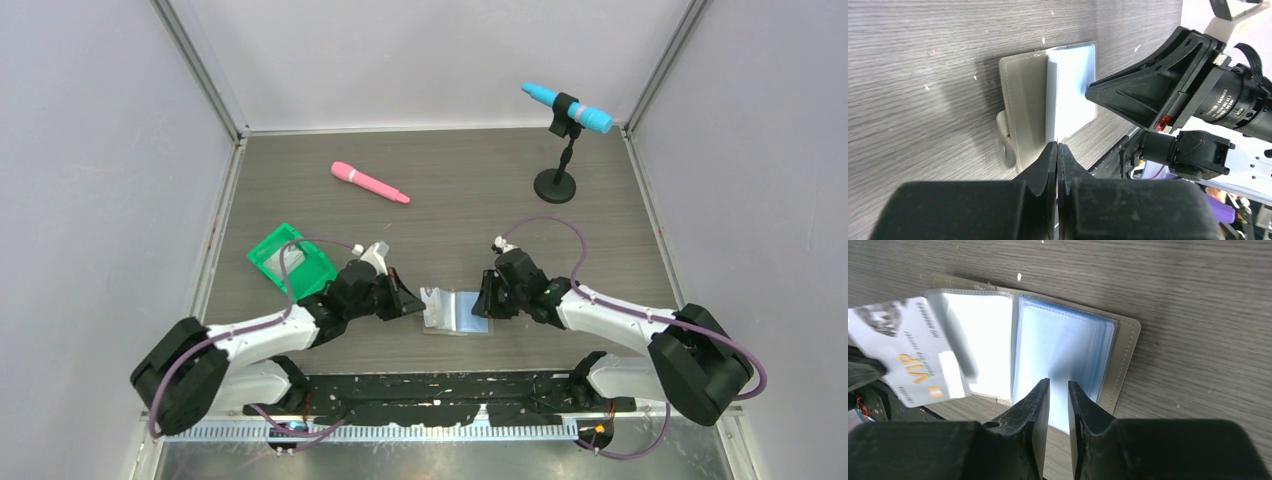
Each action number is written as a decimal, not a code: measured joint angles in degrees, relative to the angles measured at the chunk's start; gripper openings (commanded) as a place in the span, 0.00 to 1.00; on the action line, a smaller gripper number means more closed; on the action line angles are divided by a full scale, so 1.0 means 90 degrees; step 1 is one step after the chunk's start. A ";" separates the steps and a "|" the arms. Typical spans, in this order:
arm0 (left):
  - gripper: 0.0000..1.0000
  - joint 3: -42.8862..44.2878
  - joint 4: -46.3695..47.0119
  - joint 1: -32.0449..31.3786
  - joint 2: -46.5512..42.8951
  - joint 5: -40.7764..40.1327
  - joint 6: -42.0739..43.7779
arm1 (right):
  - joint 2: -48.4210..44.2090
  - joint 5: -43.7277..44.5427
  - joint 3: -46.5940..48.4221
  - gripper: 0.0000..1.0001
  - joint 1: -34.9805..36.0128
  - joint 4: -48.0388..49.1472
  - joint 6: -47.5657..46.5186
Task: Take the credit cards out of the card holder
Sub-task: Remove the credit card from the card holder, then place the credit card in the storage box.
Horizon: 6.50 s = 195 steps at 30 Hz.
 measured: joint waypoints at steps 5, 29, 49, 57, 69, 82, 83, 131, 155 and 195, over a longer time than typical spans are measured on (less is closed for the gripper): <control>0.00 0.0255 -0.1124 0.0012 -0.0979 -0.0299 0.0367 | -0.0015 0.0046 0.0294 0.32 -0.0024 -0.0576 -0.0240; 0.00 0.0583 -0.2023 0.0095 -0.2195 0.2472 0.1950 | -0.1627 -0.3235 0.1496 0.67 -0.0129 -0.0758 -0.2276; 0.02 0.0590 -0.1455 0.0097 -0.2331 0.3252 0.1865 | -0.1066 -0.5311 0.0976 0.06 -0.0141 0.0612 -0.1690; 0.75 0.0578 -0.1581 0.0226 -0.2596 0.2523 0.1605 | -0.1069 -0.5268 0.0476 0.05 -0.0160 0.1829 -0.0644; 0.74 0.0551 -0.1683 0.0423 -0.3803 0.0967 0.0950 | -0.1588 -0.3521 0.0151 0.05 -0.0165 0.3541 0.1593; 0.48 0.0151 -0.0612 0.0423 -0.3665 0.0869 0.0012 | -0.2023 -0.2113 -0.0476 0.05 -0.0165 0.4544 0.2934; 0.46 0.0151 -0.0549 0.0423 -0.3657 0.0869 -0.0019 | -0.2072 -0.2047 -0.0493 0.05 -0.0165 0.4575 0.2973; 0.00 0.2531 -0.5377 0.6693 -0.2968 0.2186 0.2472 | -0.3274 -0.1562 -0.0903 0.95 -0.0250 0.2208 0.1552; 0.00 0.3857 -0.6771 0.7844 0.0126 0.1035 0.3854 | -0.3024 -0.2040 -0.0670 0.95 -0.0296 0.1576 0.1120; 0.29 0.4403 -0.6266 0.7844 0.1826 0.0459 0.3662 | -0.2535 -0.1965 -0.0114 0.95 -0.0325 0.1149 0.0845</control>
